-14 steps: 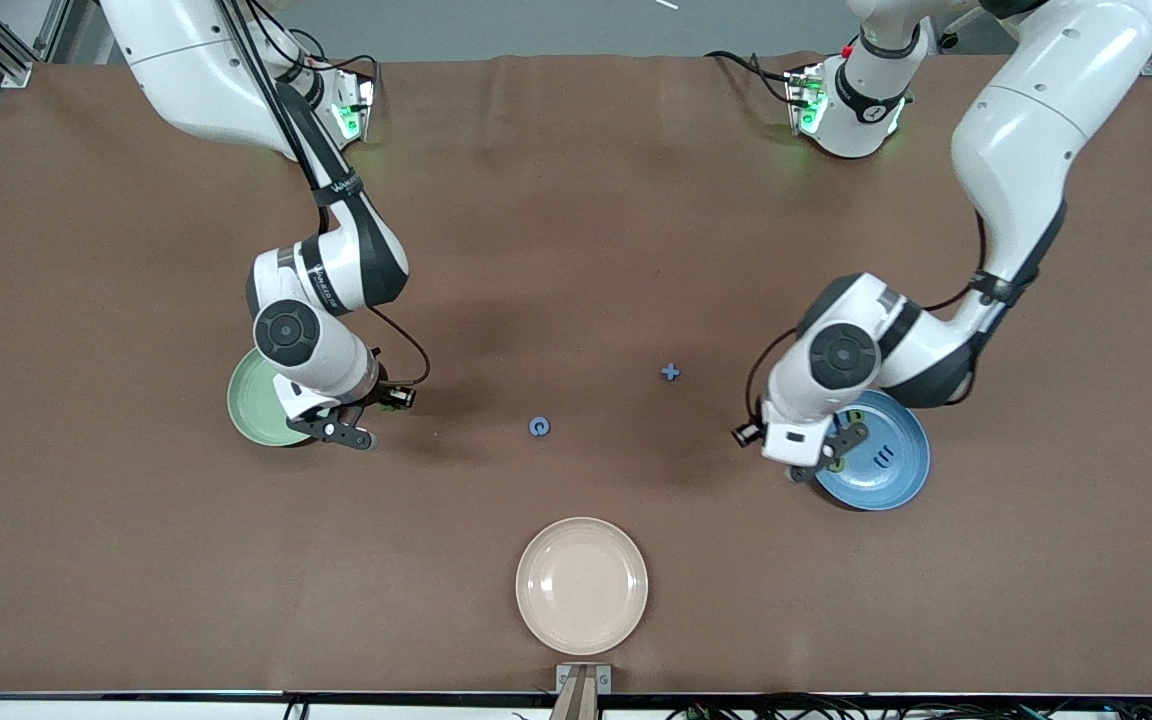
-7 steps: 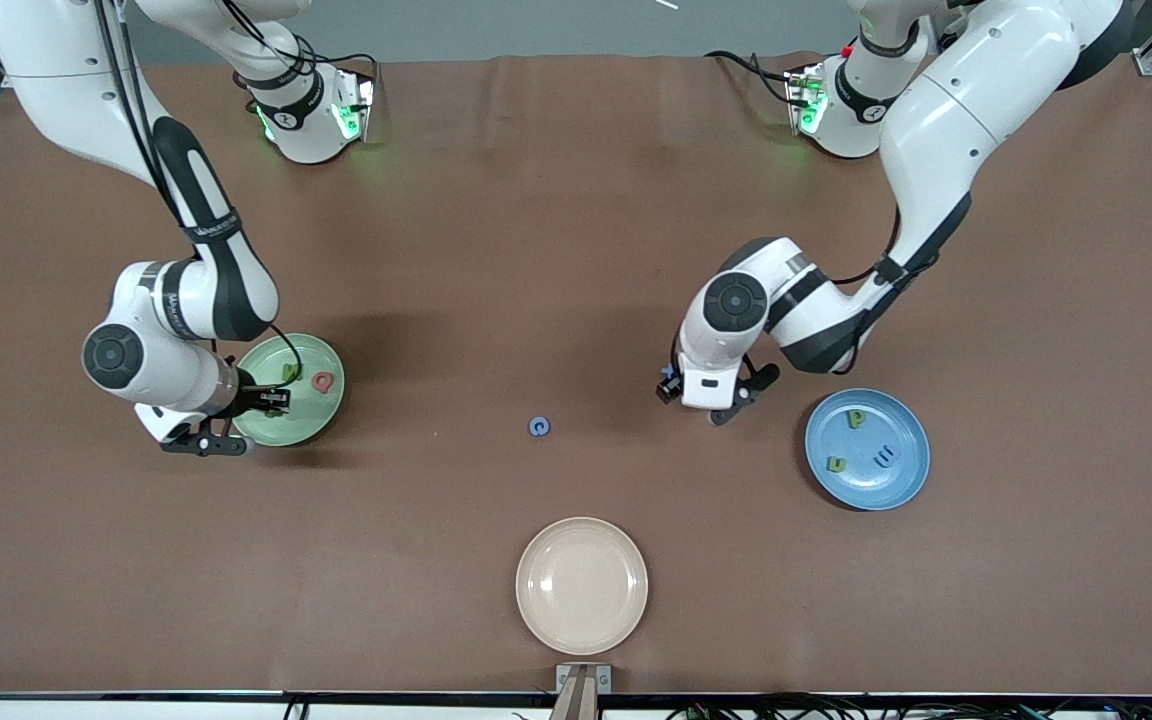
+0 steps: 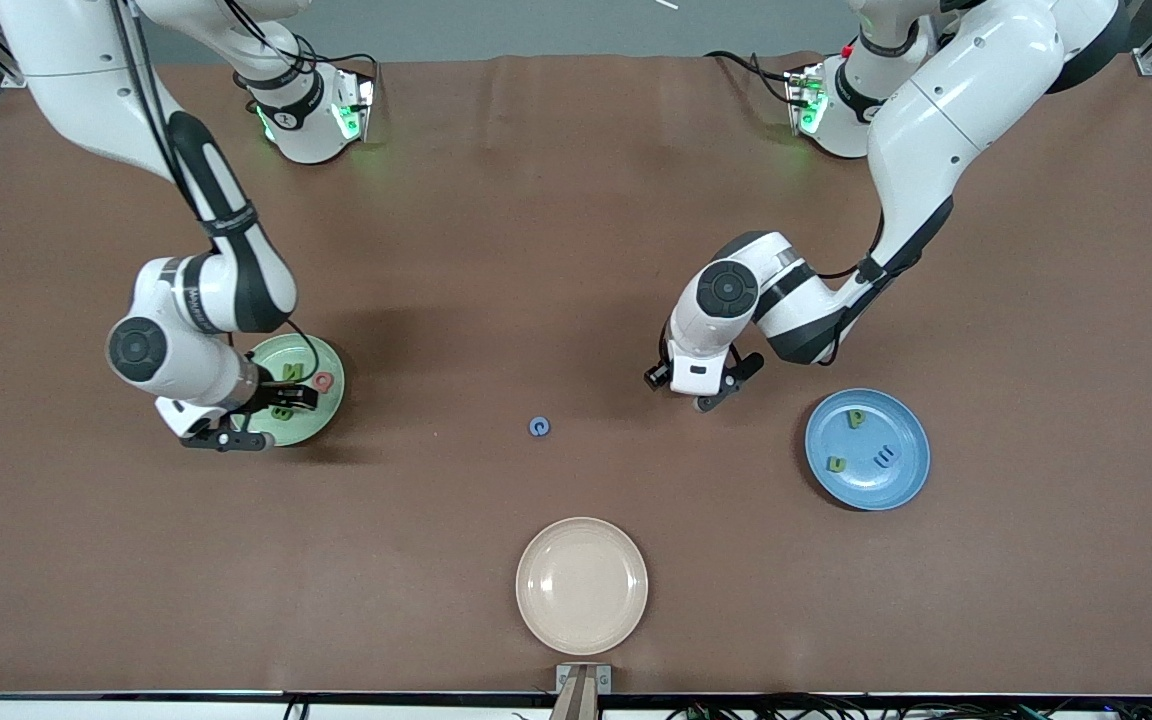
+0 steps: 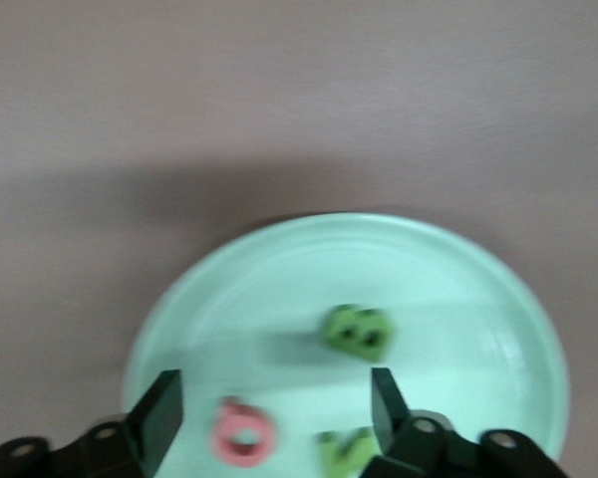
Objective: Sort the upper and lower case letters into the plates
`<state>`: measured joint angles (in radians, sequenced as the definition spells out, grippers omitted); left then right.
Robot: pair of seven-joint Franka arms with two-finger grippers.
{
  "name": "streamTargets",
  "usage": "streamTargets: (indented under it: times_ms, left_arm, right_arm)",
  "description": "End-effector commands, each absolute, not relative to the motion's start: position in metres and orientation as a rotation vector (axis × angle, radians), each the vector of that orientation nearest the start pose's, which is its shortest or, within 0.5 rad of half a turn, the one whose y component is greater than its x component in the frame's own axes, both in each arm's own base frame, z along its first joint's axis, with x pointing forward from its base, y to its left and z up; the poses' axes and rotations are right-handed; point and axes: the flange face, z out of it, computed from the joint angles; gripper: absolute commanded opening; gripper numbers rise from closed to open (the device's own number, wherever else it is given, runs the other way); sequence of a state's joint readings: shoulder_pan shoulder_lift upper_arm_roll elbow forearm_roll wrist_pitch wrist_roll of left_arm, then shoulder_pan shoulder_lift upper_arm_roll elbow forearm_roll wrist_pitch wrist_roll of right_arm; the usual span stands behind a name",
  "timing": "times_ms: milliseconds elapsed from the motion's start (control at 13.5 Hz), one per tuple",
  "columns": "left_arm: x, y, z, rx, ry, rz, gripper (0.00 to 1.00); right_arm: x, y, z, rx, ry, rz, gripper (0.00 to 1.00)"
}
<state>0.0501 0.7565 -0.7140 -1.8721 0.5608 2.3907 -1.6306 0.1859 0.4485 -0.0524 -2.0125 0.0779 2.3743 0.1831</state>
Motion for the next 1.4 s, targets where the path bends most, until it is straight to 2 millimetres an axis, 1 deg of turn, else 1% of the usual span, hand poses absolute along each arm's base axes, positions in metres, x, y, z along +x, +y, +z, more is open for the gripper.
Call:
streamTargets:
  times_ms: [0, 74, 148, 222, 295, 369, 443, 517, 591, 665, 738, 812, 886, 960, 1034, 1108, 1182, 1329]
  left_arm:
    - [0.511, -0.366, 0.181, -3.016, -1.065, 0.112, 0.63]
    - [0.512, -0.366, 0.180, -3.024, -1.069, 0.112, 0.62]
    - [0.513, -0.364, 0.175, -3.022, -1.076, 0.115, 0.57]
    - [0.514, -0.363, 0.171, -3.018, -1.069, 0.106, 0.53]
    - [0.509, -0.368, 0.166, -3.018, -1.050, 0.113, 0.48]
    - [0.509, -0.369, 0.165, -3.018, -1.051, 0.115, 0.42]
    - [0.507, -0.368, 0.160, -3.014, -1.050, 0.131, 0.39]
    - [0.507, -0.368, 0.159, -3.012, -1.049, 0.134, 0.32]
    - [0.508, -0.368, 0.156, -3.012, -1.059, 0.143, 0.19]
    - [0.511, -0.369, 0.157, -3.015, -1.068, 0.140, 0.04]
    - [0.512, -0.369, 0.158, -3.016, -1.064, 0.137, 0.00]
    - [0.516, -0.367, 0.165, -3.021, -1.057, 0.115, 0.00]
    - [0.526, -0.364, 0.176, -3.019, -1.077, 0.083, 0.00]
    - [0.537, -0.357, 0.189, -3.011, -1.096, 0.047, 0.00]
    - [0.552, -0.353, 0.207, -3.006, -1.119, 0.000, 0.00]
    - [0.568, -0.349, 0.223, -2.987, -1.137, -0.041, 0.00]
    - [0.583, -0.342, 0.237, -2.966, -1.131, -0.096, 0.00]
    - [0.609, -0.316, 0.253, -2.960, -1.068, -0.171, 0.00]
  right_arm:
    - [0.587, 0.168, 0.251, -3.110, 0.343, 0.110, 1.00]
    - [0.588, 0.202, 0.248, -3.105, 0.401, 0.097, 1.00]
    - [0.592, 0.233, 0.249, -3.093, 0.462, 0.072, 1.00]
    - [0.595, 0.263, 0.244, -3.078, 0.524, 0.058, 1.00]
    - [0.600, 0.288, 0.240, -3.061, 0.588, 0.043, 1.00]
    - [0.602, 0.312, 0.232, -3.052, 0.643, 0.042, 1.00]
    - [0.605, 0.336, 0.230, -3.037, 0.683, 0.025, 1.00]
    - [0.606, 0.355, 0.224, -3.035, 0.697, 0.016, 1.00]
    - [0.606, 0.373, 0.218, -3.029, 0.708, 0.012, 1.00]
    - [0.609, 0.386, 0.216, -3.028, 0.726, 0.009, 1.00]
    - [0.612, 0.397, 0.214, -3.031, 0.740, 0.006, 1.00]
    - [0.616, 0.405, 0.209, -3.028, 0.748, 0.005, 1.00]
    - [0.612, 0.418, 0.204, -3.030, 0.751, -0.006, 1.00]
    - [0.611, 0.422, 0.201, -3.032, 0.750, -0.012, 1.00]
    - [0.610, 0.428, 0.196, -3.031, 0.746, -0.016, 1.00]
    - [0.612, 0.432, 0.195, -3.028, 0.744, -0.024, 1.00]
    - [0.609, 0.436, 0.190, -3.030, 0.751, -0.023, 0.99]
    - [0.605, 0.443, 0.188, -3.032, 0.742, -0.025, 0.94]
